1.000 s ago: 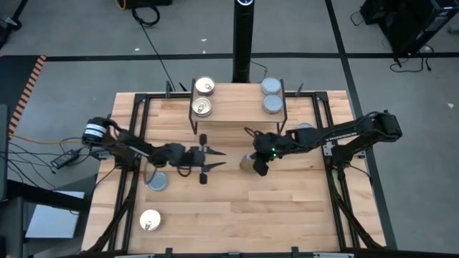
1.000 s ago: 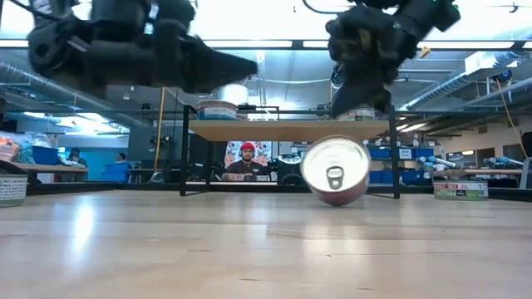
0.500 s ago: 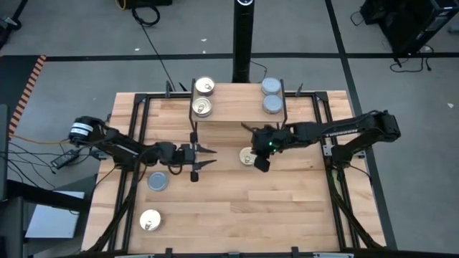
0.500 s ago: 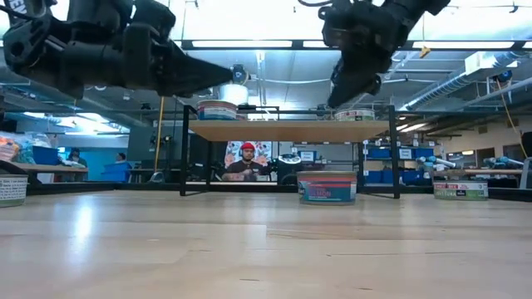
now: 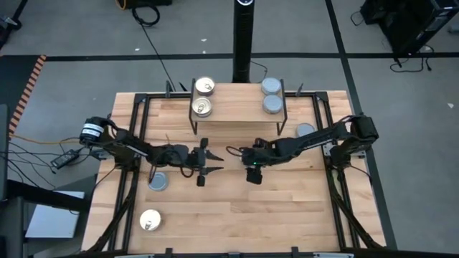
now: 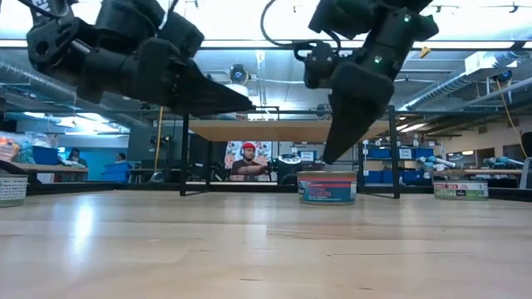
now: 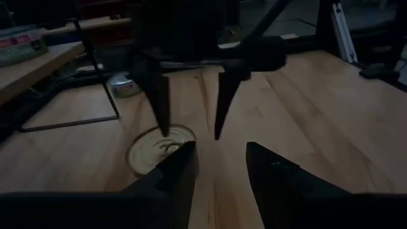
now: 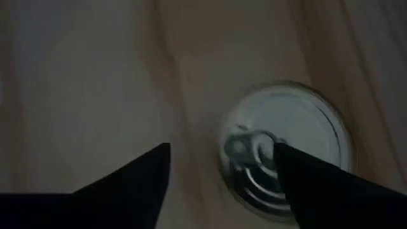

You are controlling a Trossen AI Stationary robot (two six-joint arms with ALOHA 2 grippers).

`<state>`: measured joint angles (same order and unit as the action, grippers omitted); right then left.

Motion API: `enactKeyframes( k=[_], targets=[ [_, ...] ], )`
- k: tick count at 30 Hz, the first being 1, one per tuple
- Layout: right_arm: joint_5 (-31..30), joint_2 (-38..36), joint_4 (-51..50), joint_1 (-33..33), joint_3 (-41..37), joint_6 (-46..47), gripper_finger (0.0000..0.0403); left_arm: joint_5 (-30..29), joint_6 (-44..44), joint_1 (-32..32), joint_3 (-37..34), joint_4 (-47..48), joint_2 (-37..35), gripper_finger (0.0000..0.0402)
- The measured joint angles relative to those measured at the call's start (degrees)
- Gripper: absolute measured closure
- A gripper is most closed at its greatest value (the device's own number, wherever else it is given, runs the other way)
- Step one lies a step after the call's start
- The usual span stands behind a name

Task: Stack canned seafood by type on shelf
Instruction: Put the top blue tuna can on the shelf

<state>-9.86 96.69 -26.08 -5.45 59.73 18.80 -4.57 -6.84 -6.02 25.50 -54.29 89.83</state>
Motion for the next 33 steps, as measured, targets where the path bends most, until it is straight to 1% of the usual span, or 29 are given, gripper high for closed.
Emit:
enactKeyframes(
  k=[2,7,11,13,18,22,23,29,33],
  targets=[
    [-0.25,-0.53,-0.44,0.66,0.14,0.62,0.0084,0.05,0.02,0.00,0.29,0.38,0.77,0.0255],
    [-3.80,-2.98,-0.65,2.15,0.34,0.80,0.0047,1.36,-0.02,0.00,1.18,0.03,1.89,0.0255],
    [-1.93,-1.15,-0.50,4.50,0.27,0.81,0.0031,1.51,-0.02,0.00,1.27,-0.11,1.89,0.0255],
    [-1.65,-0.08,-0.83,5.33,0.23,0.50,0.0028,1.54,0.03,0.00,1.31,-0.07,1.89,0.0255],
    [-1.86,-0.58,-0.48,6.07,0.23,-0.81,0.0025,2.00,0.03,0.00,1.31,0.05,1.89,0.0255],
    [3.74,0.38,0.36,7.44,0.23,-0.42,0.0025,2.38,0.03,0.00,1.31,0.07,1.89,0.0255],
    [4.24,0.92,0.56,7.60,0.23,-0.38,0.0024,2.39,0.03,0.00,1.31,0.07,1.89,0.0255],
    [3.40,4.04,1.85,8.21,0.58,-2.03,0.0023,2.39,0.05,0.00,1.31,0.09,1.89,0.0255],
    [3.49,3.94,2.10,8.21,0.51,-2.30,0.0025,2.39,0.05,0.00,1.31,0.17,1.89,0.0255]
  ],
)
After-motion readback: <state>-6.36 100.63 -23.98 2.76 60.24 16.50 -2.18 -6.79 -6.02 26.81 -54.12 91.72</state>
